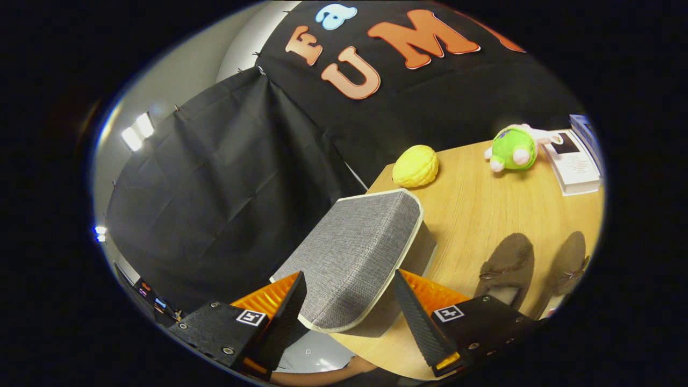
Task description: Open the storage box then place both shoes into the box .Put the left shoe in first, then the right shoe, with the right side of both shoes facing outward in a uniform manner.
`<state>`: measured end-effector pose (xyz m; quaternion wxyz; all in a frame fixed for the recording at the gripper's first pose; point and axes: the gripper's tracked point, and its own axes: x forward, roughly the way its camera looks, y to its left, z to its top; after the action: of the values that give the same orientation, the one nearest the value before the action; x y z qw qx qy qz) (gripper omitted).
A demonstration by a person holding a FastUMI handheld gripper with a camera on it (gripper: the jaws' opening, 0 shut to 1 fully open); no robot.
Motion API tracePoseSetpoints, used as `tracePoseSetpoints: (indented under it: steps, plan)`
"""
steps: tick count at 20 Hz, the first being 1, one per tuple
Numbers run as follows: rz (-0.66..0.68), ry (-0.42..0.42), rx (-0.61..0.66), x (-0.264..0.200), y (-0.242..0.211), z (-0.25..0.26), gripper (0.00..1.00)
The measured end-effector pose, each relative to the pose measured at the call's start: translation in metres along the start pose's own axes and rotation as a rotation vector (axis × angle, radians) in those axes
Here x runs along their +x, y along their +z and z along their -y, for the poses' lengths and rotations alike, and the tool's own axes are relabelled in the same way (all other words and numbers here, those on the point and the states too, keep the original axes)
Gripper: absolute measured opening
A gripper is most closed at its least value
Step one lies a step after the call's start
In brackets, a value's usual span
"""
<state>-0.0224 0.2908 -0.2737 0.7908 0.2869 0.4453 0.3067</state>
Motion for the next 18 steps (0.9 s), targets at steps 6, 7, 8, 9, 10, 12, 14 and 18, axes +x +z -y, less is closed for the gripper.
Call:
tracePoseSetpoints:
  steps: [6,7,8,9,10,12,14,18]
  plan:
    - [-0.005,0.03,0.11,0.026,-0.006,0.011,0.97]
    - [-0.003,0.035,0.134,0.029,-0.005,0.013,0.97]
    - [-0.001,0.036,0.151,0.035,-0.007,0.018,0.97]
    - [0.0,0.03,0.165,0.04,-0.008,0.025,0.97]
    - [-0.003,0.024,0.176,0.046,-0.011,0.03,0.97]
    - [-0.004,0.059,0.23,0.053,-0.015,0.03,0.97]
    - [0.005,0.088,0.272,0.058,-0.016,0.031,0.97]
    - [0.013,0.163,0.345,0.064,-0.019,0.026,0.93]
